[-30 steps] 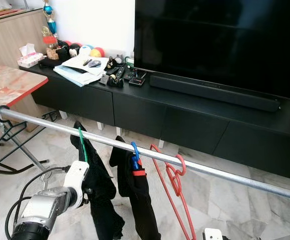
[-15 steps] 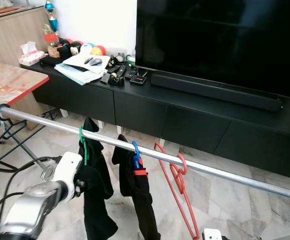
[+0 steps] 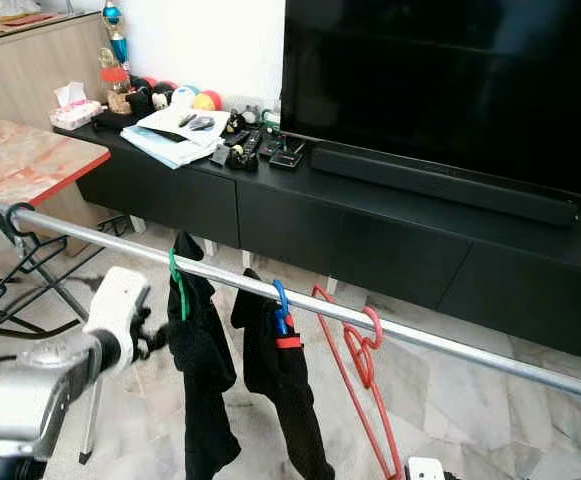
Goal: Hang hanger
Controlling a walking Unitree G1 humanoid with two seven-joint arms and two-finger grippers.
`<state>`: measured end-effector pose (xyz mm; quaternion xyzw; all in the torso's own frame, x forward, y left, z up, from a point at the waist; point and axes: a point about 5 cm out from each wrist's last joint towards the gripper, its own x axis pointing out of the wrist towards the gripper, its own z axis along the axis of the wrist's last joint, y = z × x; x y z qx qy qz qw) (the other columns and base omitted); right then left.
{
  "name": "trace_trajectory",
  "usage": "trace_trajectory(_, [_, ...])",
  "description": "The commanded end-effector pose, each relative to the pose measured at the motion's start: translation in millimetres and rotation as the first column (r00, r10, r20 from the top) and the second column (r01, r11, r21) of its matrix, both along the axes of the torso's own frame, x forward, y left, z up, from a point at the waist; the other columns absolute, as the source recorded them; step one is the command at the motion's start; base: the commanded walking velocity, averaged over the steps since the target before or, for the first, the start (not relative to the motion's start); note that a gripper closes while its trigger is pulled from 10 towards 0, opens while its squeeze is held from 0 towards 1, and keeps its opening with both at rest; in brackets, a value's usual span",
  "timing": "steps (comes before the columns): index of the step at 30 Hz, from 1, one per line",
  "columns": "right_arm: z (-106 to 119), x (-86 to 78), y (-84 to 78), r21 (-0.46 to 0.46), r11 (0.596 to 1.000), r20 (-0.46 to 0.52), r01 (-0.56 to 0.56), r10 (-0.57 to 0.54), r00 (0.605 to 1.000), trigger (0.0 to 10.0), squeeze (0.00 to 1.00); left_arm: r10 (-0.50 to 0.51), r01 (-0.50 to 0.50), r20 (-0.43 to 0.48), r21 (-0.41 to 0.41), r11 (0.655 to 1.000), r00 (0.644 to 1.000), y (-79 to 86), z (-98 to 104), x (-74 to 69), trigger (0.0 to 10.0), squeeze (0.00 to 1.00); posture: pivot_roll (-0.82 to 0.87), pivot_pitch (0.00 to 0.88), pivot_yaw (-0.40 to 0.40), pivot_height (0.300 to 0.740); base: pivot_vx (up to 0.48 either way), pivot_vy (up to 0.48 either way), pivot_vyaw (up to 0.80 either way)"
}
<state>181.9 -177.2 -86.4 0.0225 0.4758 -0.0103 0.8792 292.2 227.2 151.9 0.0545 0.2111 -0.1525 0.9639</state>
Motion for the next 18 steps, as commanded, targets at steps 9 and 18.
trace_trajectory(9, [-1.3, -2.7, -0.7, -0.001, 1.000, -0.009, 0.013, -0.013, 1.000, 10.0, 0.00, -0.066, 0.061, -0.051, -0.093, 0.994, 0.997, -20.3, -9.5, 9.4, 10.0, 0.00, 0.17, 0.017, 0.000, 0.740, 0.000, 0.000, 0.00])
trace_trajectory(18, [-0.9, -2.1, -1.4, -0.002, 1.000, -0.008, 0.012, -0.012, 1.000, 10.0, 0.00, -0.078, 0.070, -0.062, -0.119, 0.990, 0.995, -29.4, -17.2, 13.9, 10.0, 0.00, 0.17, 0.015, -0.002, 0.740, 0.000, 0.000, 0.00])
